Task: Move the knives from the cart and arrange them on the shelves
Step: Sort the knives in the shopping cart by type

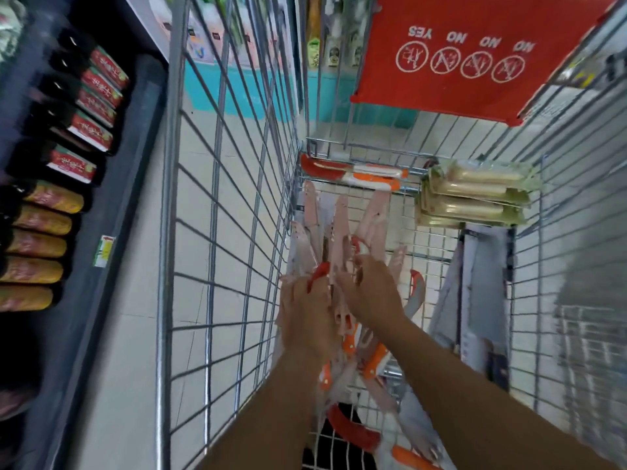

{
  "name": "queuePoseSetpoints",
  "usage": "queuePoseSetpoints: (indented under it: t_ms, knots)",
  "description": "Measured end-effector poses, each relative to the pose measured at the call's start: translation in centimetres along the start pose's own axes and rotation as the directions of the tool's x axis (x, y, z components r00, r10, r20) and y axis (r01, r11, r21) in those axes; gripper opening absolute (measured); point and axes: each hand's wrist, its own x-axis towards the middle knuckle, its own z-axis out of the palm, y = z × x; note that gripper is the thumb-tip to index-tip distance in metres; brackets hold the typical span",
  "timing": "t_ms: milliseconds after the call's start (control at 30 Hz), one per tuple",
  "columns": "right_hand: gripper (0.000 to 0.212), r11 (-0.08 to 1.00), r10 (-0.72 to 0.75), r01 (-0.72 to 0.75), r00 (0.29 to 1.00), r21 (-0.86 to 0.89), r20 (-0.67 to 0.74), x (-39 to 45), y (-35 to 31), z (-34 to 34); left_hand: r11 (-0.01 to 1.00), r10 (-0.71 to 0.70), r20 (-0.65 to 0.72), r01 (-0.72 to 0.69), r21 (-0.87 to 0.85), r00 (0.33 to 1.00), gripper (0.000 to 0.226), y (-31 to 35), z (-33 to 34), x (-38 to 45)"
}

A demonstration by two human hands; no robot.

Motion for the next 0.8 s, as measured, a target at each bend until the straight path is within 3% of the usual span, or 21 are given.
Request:
queuePoseSetpoints:
  t_ms: [100,167,267,367,500,567,733,800]
  knots:
    - [0.024,0.995,0.058,-0.06,0.998,0.075,0.034,-1.0,-0.6,0.1,0.984,-0.083,0.015,0.084,-0.16,0.996,0.042,-0.3,-0.4,-0.7]
    - [0.027,0.993,0.094,-0.096,0.995,0.07,0.041,-0.9,-0.8,0.1,0.99,-0.096,-0.03,0.092,-0.11,0.995,0.033,-1.0,0.3,-0.7]
    - [0.03,0.992,0.122,-0.123,0.991,0.008,0.057,-1.5,-0.7,0.0,0.978,-0.162,0.025,0.164,-0.128,0.986,0.012,-1.8,0.5,-1.9]
    - [0.024,0.992,0.12,-0.117,0.99,-0.042,0.077,-3.1,0.0,0.0,0.944,-0.258,0.144,0.281,-0.173,0.955,0.01,-1.3,-0.2,-3.3]
    - [0.016,0.972,0.224,-0.226,0.974,-0.063,-0.039,-5.8,2.2,0.3,0.936,-0.295,0.181,0.322,-0.144,0.938,0.037,-0.3,0.3,-4.6]
    - [0.009,0.966,0.229,-0.23,0.973,-0.12,-0.023,-7.1,2.9,0.9,0.942,-0.29,0.177,0.313,-0.122,0.941,0.047,0.3,0.8,-5.0]
    - [0.039,0.93,0.329,-0.348,0.931,-0.117,-0.156,-8.2,3.5,2.0,0.959,-0.274,0.14,0.282,-0.038,0.951,0.055,0.8,1.4,-5.4]
    - [0.045,0.901,0.383,-0.417,0.894,-0.119,-0.234,-8.4,3.6,1.9,0.961,-0.275,0.115,0.277,0.0,0.955,0.045,1.0,1.6,-5.6]
